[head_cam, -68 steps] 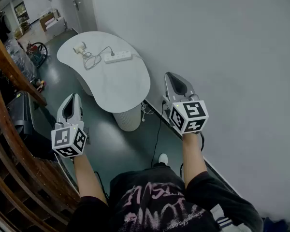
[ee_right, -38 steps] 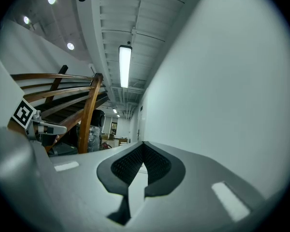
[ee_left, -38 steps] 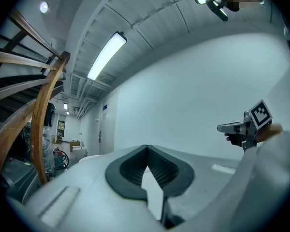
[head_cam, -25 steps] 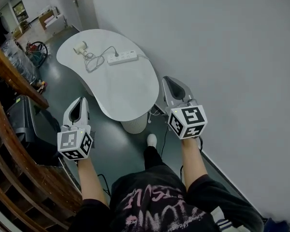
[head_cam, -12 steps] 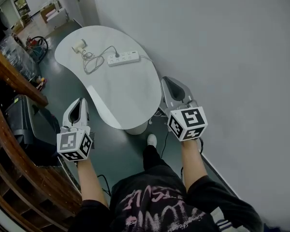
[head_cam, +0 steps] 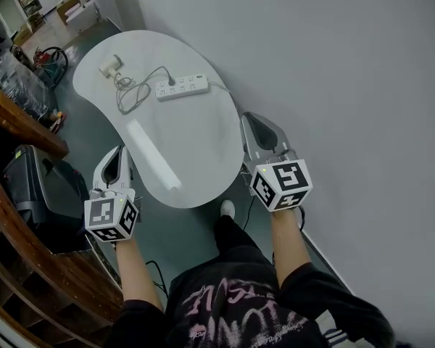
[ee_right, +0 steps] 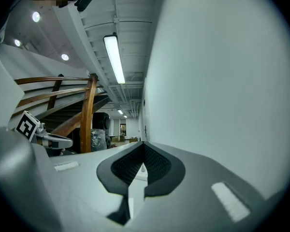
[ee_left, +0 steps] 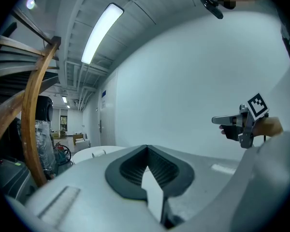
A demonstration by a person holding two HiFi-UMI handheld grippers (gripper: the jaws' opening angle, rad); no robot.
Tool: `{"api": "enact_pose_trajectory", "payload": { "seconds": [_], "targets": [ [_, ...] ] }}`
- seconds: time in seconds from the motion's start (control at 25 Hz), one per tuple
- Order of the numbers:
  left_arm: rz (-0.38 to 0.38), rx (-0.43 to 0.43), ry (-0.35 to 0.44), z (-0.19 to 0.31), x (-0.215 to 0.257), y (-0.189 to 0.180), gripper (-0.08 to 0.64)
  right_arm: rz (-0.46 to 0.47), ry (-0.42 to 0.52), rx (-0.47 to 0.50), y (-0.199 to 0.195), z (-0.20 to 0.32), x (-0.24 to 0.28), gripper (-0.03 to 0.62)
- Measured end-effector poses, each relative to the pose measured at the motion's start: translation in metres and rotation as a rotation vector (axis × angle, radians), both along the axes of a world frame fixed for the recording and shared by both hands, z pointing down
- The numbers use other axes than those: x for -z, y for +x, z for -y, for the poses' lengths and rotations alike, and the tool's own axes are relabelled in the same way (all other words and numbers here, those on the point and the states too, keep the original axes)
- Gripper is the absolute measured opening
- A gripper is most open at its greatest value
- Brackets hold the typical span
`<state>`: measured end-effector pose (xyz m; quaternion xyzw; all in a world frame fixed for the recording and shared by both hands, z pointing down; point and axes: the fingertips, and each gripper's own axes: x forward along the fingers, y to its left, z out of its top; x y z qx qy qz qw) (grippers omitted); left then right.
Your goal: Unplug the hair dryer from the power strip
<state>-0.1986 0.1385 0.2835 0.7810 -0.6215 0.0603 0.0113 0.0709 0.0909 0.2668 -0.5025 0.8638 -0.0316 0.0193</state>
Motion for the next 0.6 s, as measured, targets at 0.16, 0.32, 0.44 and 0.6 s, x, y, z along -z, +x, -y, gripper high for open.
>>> {"api": "enact_pose_trajectory", "payload": {
  "seconds": [0.16, 0.32, 0.44, 0.6],
  "targets": [
    [0.01, 0.002, -0.02, 0.029, -0.009, 0.003, 0.0, -0.001, -0.022, 0.003, 0.002, 0.034, -0.01, 0.011],
    [-0.011, 0.034, -0.034, 0.064, -0.015, -0.004, 0.0, -0.01, -0.043, 0.036, -0.007, 0.073, -0.021, 0.011],
    [-0.024, 0.05, -0.037, 0.094, -0.012, -0.005, 0.0, -0.023, -0.047, 0.06, -0.012, 0.102, -0.02, 0.011],
    [-0.005, 0.041, -0.046, 0.129, -0.008, 0.006, 0.0, -0.043, -0.059, 0.083, -0.014, 0.134, -0.02, 0.011]
  ]
}}
